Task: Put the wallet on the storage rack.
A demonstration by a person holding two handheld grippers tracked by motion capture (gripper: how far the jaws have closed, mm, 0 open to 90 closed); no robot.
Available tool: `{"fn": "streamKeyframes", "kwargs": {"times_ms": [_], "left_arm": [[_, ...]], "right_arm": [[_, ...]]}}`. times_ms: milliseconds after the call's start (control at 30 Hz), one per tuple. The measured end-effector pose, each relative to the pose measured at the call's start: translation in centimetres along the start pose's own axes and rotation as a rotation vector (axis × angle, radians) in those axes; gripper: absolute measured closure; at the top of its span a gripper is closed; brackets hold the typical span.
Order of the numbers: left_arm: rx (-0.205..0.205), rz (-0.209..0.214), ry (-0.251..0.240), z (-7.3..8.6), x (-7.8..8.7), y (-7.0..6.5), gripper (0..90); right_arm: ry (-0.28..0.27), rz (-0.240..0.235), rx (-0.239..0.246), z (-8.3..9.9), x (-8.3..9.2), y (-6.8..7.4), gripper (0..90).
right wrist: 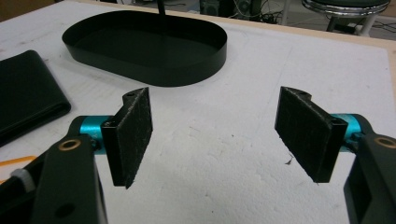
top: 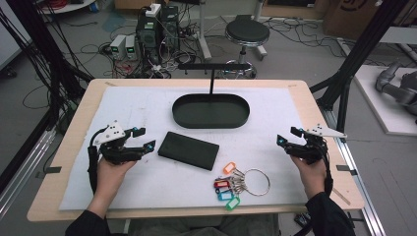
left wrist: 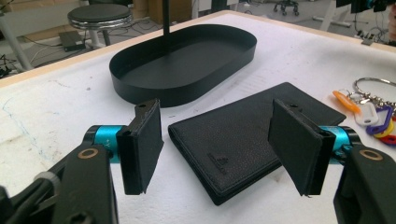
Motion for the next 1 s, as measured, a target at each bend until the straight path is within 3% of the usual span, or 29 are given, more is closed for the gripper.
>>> {"fn": "streamKeyframes", "kwargs": {"times_ms": [367,533,1000], "left_arm": [[0.035,-0.012,0.006,0.2,-0.3,0.2,36.9],[0.062,-0.039,0.004,0.2,-0.9,0.4,37.1],[0.153,-0.074,0.055,0.5,-4.3,1.3,39.6]], "right_arm": [[-0.002,0.007,0.002,0.0,-0.1,-0.2,28.2],[-0.001,0.010,0.002,0.1,0.5,-0.2,28.3],[0.006,0.026,-0.002,0.3,1.4,-0.3,28.4]]}}
Point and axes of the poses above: each handheld gripper's, and its own axes: x roughly backward along the jaws, z roughly out of its underside, y roughly to its left, the point moved 1 cm from there along -x, roughly forward along the jaws, and after that the axes turned 15 degrees about -y, right-handed, at the moved point
